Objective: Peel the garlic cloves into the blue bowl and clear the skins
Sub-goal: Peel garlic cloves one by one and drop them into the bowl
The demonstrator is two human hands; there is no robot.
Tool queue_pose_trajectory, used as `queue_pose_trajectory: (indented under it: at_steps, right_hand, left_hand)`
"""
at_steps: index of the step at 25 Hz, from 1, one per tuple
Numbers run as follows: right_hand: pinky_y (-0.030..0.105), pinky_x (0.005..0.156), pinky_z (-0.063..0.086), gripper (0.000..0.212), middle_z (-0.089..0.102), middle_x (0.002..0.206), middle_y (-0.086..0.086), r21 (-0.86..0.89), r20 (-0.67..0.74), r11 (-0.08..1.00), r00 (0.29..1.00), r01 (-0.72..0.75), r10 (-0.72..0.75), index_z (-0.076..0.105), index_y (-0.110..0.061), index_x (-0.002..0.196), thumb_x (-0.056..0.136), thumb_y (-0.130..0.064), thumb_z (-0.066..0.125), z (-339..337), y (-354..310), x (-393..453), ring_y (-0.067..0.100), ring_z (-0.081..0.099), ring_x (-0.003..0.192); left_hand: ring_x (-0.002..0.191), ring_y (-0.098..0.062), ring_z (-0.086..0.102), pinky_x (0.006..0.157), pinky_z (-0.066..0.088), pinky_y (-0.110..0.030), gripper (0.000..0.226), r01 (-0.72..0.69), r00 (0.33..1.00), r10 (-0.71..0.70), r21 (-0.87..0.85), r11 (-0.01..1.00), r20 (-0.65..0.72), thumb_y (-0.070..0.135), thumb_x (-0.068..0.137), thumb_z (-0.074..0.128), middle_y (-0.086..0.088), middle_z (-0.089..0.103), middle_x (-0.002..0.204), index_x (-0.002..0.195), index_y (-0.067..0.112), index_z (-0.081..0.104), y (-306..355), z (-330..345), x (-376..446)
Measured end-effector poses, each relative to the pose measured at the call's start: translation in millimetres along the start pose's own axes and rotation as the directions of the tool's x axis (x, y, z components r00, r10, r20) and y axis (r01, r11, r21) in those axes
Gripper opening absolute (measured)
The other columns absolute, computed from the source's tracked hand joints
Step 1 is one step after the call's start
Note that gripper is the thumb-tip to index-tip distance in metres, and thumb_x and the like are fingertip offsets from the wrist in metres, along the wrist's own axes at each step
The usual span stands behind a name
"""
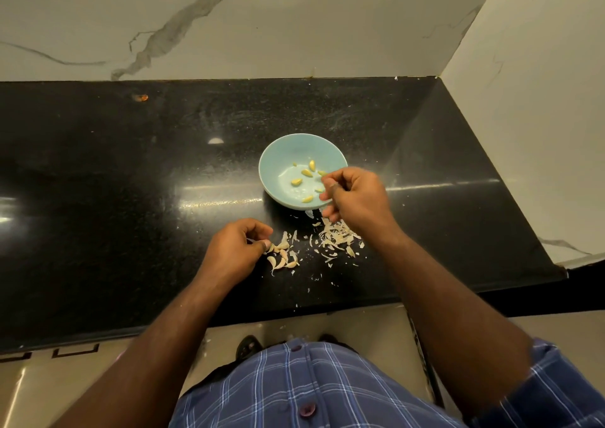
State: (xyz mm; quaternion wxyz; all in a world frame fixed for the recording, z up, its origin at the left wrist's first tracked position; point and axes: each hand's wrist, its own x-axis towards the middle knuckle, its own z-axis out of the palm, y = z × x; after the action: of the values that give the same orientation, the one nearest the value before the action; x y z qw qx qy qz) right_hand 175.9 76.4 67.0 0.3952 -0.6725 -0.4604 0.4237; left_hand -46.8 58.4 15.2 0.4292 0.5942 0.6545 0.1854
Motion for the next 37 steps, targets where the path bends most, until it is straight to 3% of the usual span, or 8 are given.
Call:
queue_pose_trajectory:
  at_steps: [2,6,13,19,23,25,31,37]
  right_hand:
    - [0.031,0.066,0.059,0.010,0.076,0.077,0.004,-0.127,0.071,0.992,0.997,0.001,0.008,0.072,-0.017,0.096,0.099,-0.022,0.064,6,14,-11,0.013,0.071,0.066]
    - [0.019,0.083,0.054,0.017,0.077,0.099,-0.007,-0.386,0.294,0.921,0.954,0.058,0.064,0.077,-0.021,0.108,0.091,-0.019,0.074,17,36,-33,0.002,0.069,0.091]
    - [0.034,0.081,0.049,0.029,0.058,0.105,-0.006,-0.682,0.391,0.676,0.920,0.280,0.013,0.072,-0.026,0.116,0.091,-0.042,0.071,44,50,-47,0.013,0.055,0.097]
    - [0.040,0.088,0.051,0.012,0.057,0.105,-0.005,-0.630,0.365,0.737,0.931,0.245,0.003,0.067,-0.025,0.103,0.101,-0.031,0.057,38,51,-47,0.013,0.054,0.096]
    - [0.039,0.085,0.051,0.010,0.058,0.103,-0.005,-0.550,0.335,0.793,0.939,0.263,-0.079,0.067,-0.024,0.102,0.100,-0.026,0.058,25,38,-48,0.012,0.054,0.094]
    - [0.035,0.084,0.052,0.009,0.062,0.101,-0.005,-0.509,0.314,0.818,0.942,0.269,-0.115,0.070,-0.024,0.101,0.097,-0.023,0.063,20,32,-48,0.011,0.057,0.094]
    - [0.032,0.081,0.059,0.010,0.074,0.084,-0.007,-0.150,0.138,0.986,0.989,0.077,-0.056,0.075,-0.019,0.097,0.094,-0.012,0.069,-1,35,-47,0.007,0.070,0.080]
    - [0.025,0.081,0.059,0.011,0.077,0.087,-0.009,-0.210,0.173,0.977,0.985,0.033,0.004,0.079,-0.021,0.100,0.089,-0.019,0.077,-24,43,-44,0.003,0.072,0.083]
  left_hand:
    - [0.088,-0.005,0.067,0.073,0.047,-0.020,0.015,-0.006,0.999,0.005,0.025,1.000,0.037,0.019,0.089,0.078,0.012,0.073,0.090,0.096,0.031,0.072,-1,-2,0]
    - [0.076,-0.003,0.064,0.063,0.042,-0.019,0.016,-0.024,0.993,0.010,0.119,0.993,0.120,0.021,0.083,0.083,0.008,0.071,0.081,0.088,0.027,0.069,3,-4,-1]
    - [0.079,-0.005,0.065,0.072,0.053,-0.028,0.013,-0.104,0.982,0.055,0.275,0.956,0.180,0.024,0.086,0.079,0.010,0.070,0.082,0.087,0.031,0.068,0,0,-3]
    - [0.077,-0.002,0.062,0.066,0.047,-0.024,0.004,-0.116,0.991,0.095,0.230,0.966,0.097,0.033,0.091,0.074,0.015,0.069,0.080,0.088,0.035,0.072,5,0,-9]
    - [0.080,-0.008,0.071,0.076,0.058,-0.032,0.007,-0.076,0.980,0.102,-0.152,0.985,0.173,0.035,0.090,0.075,0.008,0.077,0.084,0.093,0.029,0.077,18,4,-14]
    - [0.076,-0.011,0.072,0.076,0.059,-0.036,0.005,-0.031,0.979,0.088,-0.292,0.956,0.183,0.025,0.090,0.076,0.001,0.078,0.084,0.093,0.021,0.077,25,9,-17]
    - [0.063,-0.006,0.062,0.053,0.044,-0.017,0.009,0.113,0.974,0.020,-0.561,0.820,0.225,0.013,0.095,0.068,-0.006,0.075,0.082,0.095,0.007,0.074,38,20,-14]
    - [0.066,-0.008,0.061,0.064,0.043,-0.024,0.011,0.236,0.948,-0.024,-0.648,0.724,0.318,0.012,0.098,0.063,-0.004,0.074,0.083,0.093,0.011,0.073,51,34,-10]
